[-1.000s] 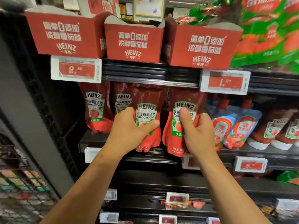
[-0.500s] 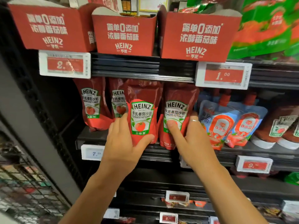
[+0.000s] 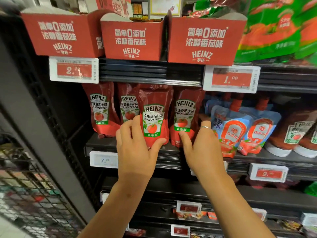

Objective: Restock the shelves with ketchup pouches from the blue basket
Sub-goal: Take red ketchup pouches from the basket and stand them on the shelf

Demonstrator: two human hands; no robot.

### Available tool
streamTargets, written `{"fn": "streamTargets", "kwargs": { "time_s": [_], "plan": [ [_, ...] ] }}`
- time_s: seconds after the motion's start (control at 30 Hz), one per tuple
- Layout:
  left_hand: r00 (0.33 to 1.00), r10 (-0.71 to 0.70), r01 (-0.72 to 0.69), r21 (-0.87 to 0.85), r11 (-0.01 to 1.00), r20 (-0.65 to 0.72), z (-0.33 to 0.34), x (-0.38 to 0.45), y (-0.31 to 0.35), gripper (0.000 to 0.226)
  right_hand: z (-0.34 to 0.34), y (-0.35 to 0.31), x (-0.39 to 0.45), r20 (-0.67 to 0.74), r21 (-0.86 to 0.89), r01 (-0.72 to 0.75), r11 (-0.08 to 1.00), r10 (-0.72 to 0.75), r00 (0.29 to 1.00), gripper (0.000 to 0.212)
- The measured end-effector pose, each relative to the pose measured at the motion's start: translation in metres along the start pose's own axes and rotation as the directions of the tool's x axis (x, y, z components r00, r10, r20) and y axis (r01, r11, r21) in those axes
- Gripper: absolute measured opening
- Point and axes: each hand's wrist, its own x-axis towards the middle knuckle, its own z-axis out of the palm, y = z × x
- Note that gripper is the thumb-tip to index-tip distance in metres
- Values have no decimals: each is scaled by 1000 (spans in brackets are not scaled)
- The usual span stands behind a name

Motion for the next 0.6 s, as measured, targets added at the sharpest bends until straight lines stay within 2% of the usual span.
{"fn": "streamTargets", "kwargs": {
  "time_s": [0.07, 0.27, 0.4, 0.5, 0.6],
  "plan": [
    [999, 17, -16, 36, 999, -34, 2, 0, -1, 83, 4, 1, -2, -9, -10, 2, 1000, -2, 1000, 48],
    [998, -13, 9, 69, 998, 56, 16, 13, 3, 66, 9, 0, 0, -42, -31, -37, 999, 36, 998, 42],
    [997, -31, 26, 84, 996, 65, 21, 19, 7, 62, 8, -1, 0, 5, -71, -34, 997, 35, 999, 35],
    [998, -28, 26, 29, 999, 61, 15, 15, 5, 71, 4, -3, -8, 23, -33, -1, 999, 2, 1000, 46],
    [991, -64, 73, 71, 995, -117, -3, 13, -10, 90, 3, -10, -21, -80, -27, 53, 998, -55, 995, 72]
  ]
}}
